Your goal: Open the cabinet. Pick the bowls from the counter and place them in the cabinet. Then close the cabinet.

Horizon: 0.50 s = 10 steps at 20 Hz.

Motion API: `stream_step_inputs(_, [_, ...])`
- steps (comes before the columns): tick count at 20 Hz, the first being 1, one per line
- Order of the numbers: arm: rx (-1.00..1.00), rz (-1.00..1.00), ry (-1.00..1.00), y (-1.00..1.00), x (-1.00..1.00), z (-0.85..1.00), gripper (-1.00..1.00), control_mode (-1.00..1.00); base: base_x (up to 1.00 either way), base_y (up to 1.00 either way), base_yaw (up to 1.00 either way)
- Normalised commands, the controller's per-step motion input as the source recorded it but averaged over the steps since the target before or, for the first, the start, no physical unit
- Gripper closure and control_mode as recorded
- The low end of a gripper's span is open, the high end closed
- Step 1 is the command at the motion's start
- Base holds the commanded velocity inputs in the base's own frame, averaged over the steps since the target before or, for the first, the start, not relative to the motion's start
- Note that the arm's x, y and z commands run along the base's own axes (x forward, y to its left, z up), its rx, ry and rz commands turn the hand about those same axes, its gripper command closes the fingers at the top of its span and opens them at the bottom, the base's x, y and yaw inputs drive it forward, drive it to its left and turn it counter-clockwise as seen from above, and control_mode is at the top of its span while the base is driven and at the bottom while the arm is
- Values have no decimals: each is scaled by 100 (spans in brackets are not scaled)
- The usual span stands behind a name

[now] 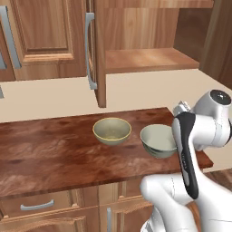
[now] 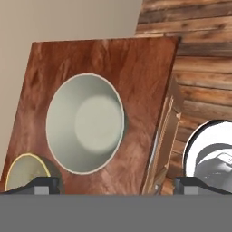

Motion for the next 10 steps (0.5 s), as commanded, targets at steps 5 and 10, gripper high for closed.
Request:
stream_step_inputs(5, [0, 0, 6, -31, -1, -38, -100, -100, 0, 0, 0])
stream_step_inputs(10, [0, 3, 0, -23, 0, -27, -100, -100, 0, 0, 0])
